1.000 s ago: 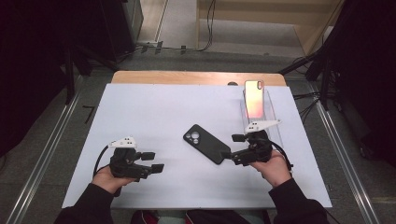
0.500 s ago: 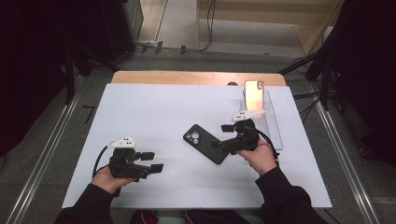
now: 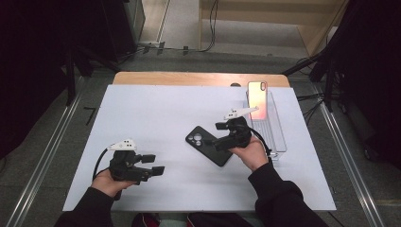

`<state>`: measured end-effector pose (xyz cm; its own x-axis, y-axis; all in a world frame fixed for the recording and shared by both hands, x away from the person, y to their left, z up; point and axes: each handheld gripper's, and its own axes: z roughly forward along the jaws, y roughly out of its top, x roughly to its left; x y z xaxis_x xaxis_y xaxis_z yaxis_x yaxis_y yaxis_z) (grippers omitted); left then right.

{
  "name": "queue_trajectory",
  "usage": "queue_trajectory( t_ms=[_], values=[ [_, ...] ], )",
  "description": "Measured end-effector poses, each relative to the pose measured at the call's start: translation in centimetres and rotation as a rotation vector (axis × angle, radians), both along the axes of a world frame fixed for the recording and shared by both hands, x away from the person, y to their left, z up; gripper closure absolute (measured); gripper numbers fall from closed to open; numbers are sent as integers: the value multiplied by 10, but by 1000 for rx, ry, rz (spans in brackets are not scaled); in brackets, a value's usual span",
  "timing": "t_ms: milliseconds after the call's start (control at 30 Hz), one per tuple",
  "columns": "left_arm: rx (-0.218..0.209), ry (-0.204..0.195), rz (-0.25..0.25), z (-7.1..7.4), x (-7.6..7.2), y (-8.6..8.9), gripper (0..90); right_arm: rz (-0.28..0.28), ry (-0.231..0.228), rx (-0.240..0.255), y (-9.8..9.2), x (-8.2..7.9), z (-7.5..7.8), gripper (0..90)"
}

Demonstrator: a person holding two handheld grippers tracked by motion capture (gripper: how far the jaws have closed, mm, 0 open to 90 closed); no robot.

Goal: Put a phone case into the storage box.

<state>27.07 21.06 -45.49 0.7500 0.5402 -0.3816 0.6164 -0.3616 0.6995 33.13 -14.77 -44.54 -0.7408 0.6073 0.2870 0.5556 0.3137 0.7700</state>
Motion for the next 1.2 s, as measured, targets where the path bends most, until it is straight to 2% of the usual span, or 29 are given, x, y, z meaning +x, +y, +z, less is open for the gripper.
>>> queue_trajectory(
  t_ms=[33,133,233,267,300,333,433,567,633,767,900,1200],
  values=[
    [1,1,0,0,0,0,301,0,-6,-2,2,2,-1,0],
    [-1,2,-1,0,0,1,301,-8,-17,-26,6,5,-4,0],
    [-3,1,3,0,-1,1,301,-9,0,-53,8,8,-8,0],
    [-2,1,3,0,-1,2,301,6,21,-29,8,10,-11,0],
    [-2,0,3,0,-1,2,301,6,21,-29,8,10,-11,0],
    [-2,0,3,0,-1,2,301,-7,13,-38,8,13,-14,0],
    [-3,2,4,0,-1,2,301,-1,-8,-49,9,14,-17,0],
    [-3,2,4,0,-2,3,301,7,-5,-44,8,15,-22,0],
    [-2,3,5,0,-2,3,301,-6,0,-52,7,15,-27,30],
    [-3,2,5,0,-2,3,301,-2,-4,-95,9,16,-34,31],
    [-3,2,5,0,-2,3,301,3,17,-63,6,17,-40,30],
    [-4,1,4,0,-2,3,301,6,34,-118,7,18,-56,31]
  ],
)
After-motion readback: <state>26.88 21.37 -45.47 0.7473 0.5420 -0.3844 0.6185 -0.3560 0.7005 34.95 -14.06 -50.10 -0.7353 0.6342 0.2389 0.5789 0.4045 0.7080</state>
